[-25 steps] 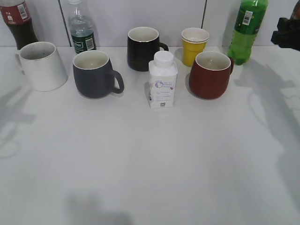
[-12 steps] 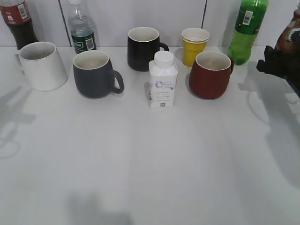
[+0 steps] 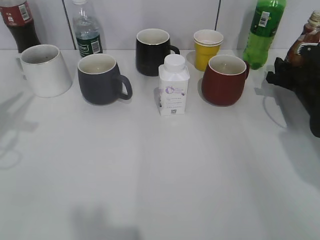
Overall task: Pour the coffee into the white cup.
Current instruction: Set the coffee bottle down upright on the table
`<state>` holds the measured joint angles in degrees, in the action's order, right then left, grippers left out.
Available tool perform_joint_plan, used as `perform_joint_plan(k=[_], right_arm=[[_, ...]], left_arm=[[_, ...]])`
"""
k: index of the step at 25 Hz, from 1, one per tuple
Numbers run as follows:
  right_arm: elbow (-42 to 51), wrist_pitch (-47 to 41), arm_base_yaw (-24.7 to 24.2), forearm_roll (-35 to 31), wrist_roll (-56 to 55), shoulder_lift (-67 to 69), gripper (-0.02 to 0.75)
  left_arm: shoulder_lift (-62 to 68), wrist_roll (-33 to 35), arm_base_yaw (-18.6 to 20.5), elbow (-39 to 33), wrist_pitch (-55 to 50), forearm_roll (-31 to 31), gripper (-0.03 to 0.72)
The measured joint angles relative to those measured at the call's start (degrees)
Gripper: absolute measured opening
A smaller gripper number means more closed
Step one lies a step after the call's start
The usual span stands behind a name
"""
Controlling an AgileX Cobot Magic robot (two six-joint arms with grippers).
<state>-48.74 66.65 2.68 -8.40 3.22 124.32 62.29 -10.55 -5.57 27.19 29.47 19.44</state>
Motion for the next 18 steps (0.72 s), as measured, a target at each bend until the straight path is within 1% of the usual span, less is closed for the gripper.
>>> perform_joint_plan(k=[5, 14, 16, 18], right_arm=[[-1.15, 0.17, 0.00, 1.93, -0.19, 0.43, 0.528], [-1.35, 0.52, 0.00, 2.56, -0.19, 3.30, 0.529], [-1.35, 0.52, 0.00, 2.56, -0.26, 3.45, 0.566], [-1.41, 0.76, 0.00, 2.56, -0.26, 3.45, 0.627]], left_arm=[[0.00, 0.00, 0.00, 0.00, 0.00, 0.00, 0.246], [0.00, 0.00, 0.00, 0.00, 0.05, 0.00, 0.246], [0.00, 0.00, 0.00, 0.00, 0.05, 0.00, 0.246], [0.00, 0.00, 0.00, 0.00, 0.05, 0.00, 0.246]])
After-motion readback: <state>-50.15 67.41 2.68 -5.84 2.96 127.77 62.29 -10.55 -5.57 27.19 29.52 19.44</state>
